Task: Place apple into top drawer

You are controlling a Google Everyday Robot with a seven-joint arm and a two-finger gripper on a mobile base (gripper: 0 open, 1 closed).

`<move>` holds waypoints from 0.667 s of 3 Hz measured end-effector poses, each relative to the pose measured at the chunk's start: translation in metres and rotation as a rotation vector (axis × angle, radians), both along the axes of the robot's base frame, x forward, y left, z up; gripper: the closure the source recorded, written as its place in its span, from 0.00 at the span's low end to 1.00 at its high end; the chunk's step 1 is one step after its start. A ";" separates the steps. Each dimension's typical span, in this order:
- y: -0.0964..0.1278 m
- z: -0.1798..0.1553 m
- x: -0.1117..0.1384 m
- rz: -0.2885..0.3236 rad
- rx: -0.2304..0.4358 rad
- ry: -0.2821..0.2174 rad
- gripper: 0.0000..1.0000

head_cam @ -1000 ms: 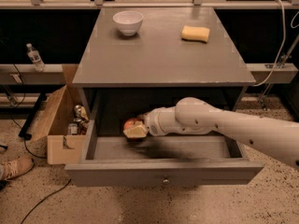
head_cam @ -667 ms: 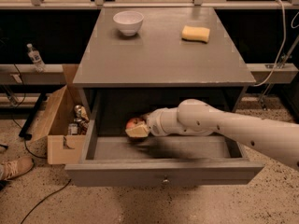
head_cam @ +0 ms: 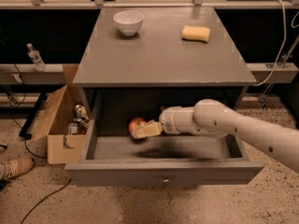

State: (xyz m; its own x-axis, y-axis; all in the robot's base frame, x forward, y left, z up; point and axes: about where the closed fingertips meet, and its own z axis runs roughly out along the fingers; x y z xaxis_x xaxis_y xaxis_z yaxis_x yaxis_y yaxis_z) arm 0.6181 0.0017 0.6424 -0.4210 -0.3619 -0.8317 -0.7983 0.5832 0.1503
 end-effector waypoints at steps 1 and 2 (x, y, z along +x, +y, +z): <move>-0.046 0.020 0.001 -0.055 0.044 -0.016 0.00; -0.111 0.051 -0.017 -0.122 0.036 -0.027 0.00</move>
Offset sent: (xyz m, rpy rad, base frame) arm -0.0409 -0.2066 0.1039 0.0122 -0.0603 -0.2204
